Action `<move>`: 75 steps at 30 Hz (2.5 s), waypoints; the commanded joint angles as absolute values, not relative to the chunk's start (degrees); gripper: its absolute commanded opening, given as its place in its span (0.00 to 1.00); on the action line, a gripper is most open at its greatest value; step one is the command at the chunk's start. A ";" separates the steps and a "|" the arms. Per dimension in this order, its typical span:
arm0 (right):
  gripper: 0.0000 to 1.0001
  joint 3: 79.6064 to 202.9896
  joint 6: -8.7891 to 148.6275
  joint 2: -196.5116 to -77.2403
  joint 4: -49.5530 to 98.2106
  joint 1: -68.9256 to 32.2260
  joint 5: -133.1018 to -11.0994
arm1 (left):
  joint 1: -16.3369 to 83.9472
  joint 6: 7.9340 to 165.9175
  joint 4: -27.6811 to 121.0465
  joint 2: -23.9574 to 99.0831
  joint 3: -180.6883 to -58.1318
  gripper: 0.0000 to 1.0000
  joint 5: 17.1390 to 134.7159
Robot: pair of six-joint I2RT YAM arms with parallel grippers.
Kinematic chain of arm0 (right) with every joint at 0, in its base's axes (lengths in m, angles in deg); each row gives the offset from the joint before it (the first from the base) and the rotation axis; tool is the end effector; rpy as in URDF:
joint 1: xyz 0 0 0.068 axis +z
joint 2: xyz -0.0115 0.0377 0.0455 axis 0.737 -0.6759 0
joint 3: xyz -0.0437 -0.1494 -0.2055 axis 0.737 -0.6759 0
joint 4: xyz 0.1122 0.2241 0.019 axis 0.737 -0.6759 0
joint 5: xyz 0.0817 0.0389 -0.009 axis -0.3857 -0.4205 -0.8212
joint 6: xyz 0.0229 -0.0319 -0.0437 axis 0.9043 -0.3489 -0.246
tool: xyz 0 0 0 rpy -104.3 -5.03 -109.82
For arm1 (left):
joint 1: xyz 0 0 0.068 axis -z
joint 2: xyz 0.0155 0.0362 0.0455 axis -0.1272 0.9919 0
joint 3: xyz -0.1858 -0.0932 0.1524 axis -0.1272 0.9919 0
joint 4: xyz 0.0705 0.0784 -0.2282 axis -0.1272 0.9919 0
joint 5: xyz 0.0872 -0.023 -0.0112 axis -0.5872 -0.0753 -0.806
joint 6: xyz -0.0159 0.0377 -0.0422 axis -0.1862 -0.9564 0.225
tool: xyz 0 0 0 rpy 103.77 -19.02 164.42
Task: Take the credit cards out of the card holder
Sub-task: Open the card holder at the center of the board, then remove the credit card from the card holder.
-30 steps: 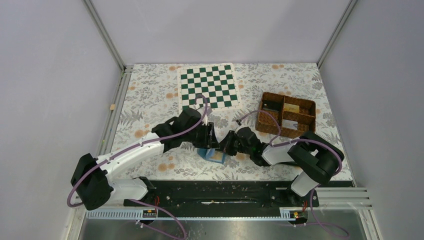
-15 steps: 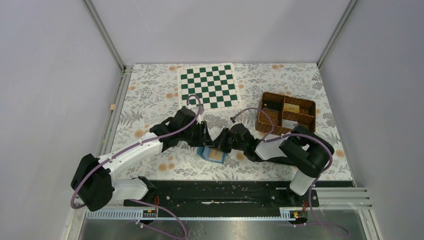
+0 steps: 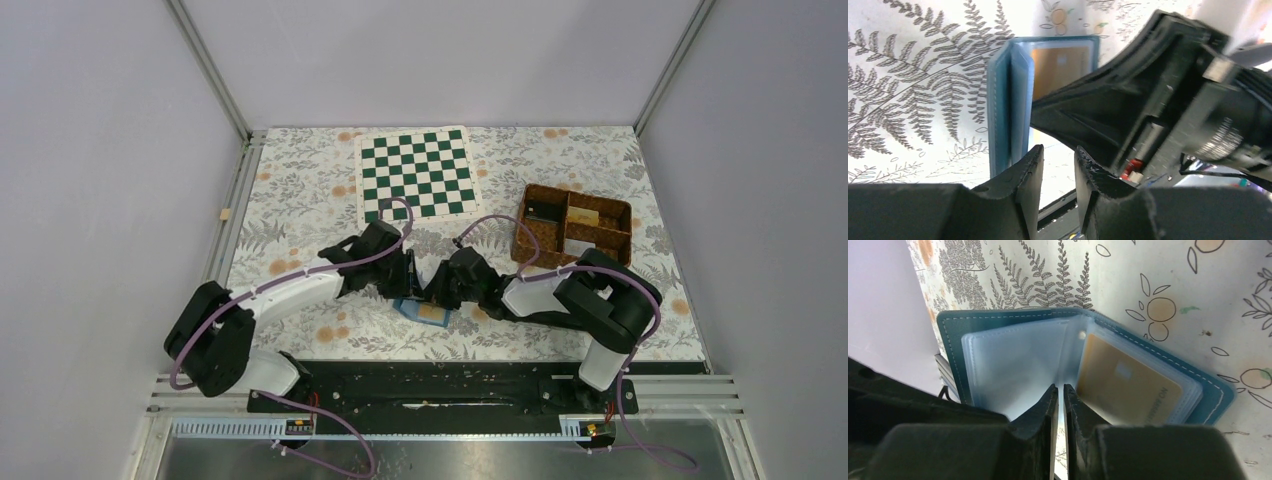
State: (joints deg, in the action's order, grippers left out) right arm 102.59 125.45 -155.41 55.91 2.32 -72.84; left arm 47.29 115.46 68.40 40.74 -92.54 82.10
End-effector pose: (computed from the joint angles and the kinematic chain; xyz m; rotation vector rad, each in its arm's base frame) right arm 0.2025 0.2493 0.1169 0.1656 2.4076 1.2146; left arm 0.1994 -0.1810 0.1867 0.1109 2.6799 -0.8386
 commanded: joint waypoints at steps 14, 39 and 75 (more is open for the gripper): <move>0.26 100.93 117.28 -146.09 44.93 3.46 -67.21 | 46.82 113.14 70.66 49.06 -91.01 0.28 68.62; 0.40 98.30 109.17 -139.65 32.92 3.41 -57.92 | 50.51 118.51 69.03 39.72 -86.27 0.32 71.60; 0.31 100.89 100.01 -140.64 33.38 -1.86 -66.58 | 51.89 120.80 52.08 45.20 -81.17 0.31 84.14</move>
